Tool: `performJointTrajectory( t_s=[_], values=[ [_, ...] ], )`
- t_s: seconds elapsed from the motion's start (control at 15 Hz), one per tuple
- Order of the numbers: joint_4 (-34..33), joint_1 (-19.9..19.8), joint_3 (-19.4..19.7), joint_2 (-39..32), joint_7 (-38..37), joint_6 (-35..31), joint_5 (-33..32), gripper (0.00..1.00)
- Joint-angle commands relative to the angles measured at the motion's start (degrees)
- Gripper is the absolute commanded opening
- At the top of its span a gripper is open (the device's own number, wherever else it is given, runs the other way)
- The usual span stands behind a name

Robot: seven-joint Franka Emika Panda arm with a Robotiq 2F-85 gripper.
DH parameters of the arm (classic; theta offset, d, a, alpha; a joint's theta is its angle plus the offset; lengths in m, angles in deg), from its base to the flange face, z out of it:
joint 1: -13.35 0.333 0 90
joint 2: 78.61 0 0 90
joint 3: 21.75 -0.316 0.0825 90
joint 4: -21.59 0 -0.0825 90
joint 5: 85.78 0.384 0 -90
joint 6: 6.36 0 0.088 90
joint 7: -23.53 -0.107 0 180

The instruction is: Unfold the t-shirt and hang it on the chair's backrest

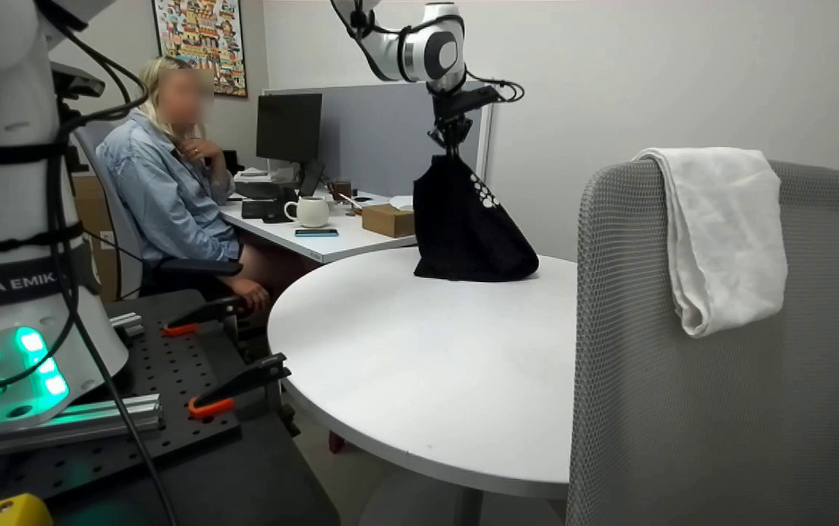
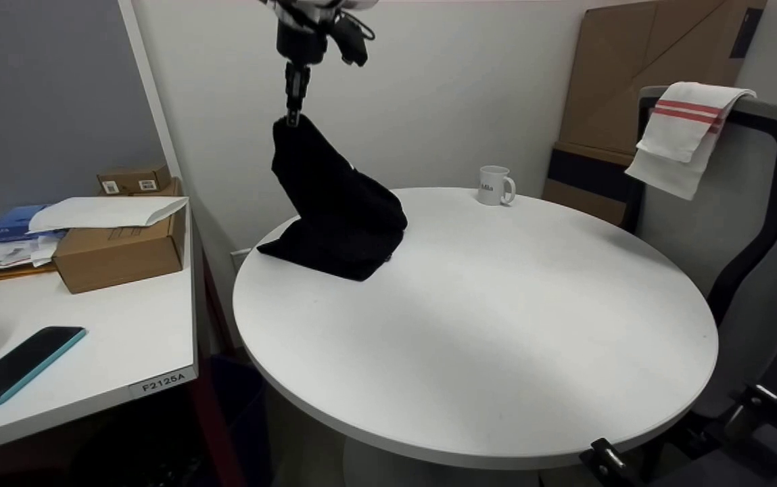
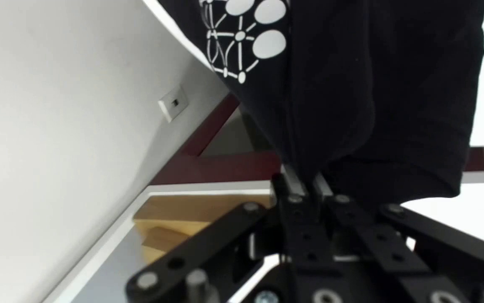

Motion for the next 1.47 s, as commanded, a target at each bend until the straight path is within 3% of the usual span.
performJointTrajectory(
  t_s=[0.0, 0.4, 0.73, 1.07, 1.4],
  values=[
    [1.18, -1.27, -0.32, 7.89, -6.38, -0.93, 3.07, 0.02],
    [-2.24, -2.49, 0.05, 15.54, -18.96, -1.67, 6.13, 0.02],
    [-4.78, -2.01, 1.89, 18.11, -30.01, -5.13, 4.84, 0.02],
    [-6.37, -2.47, 3.21, 21.04, -34.31, -5.31, 3.87, 0.02],
    [-1.66, -5.48, 4.34, 26.88, -35.71, -6.24, 5.27, 0.02]
  ],
)
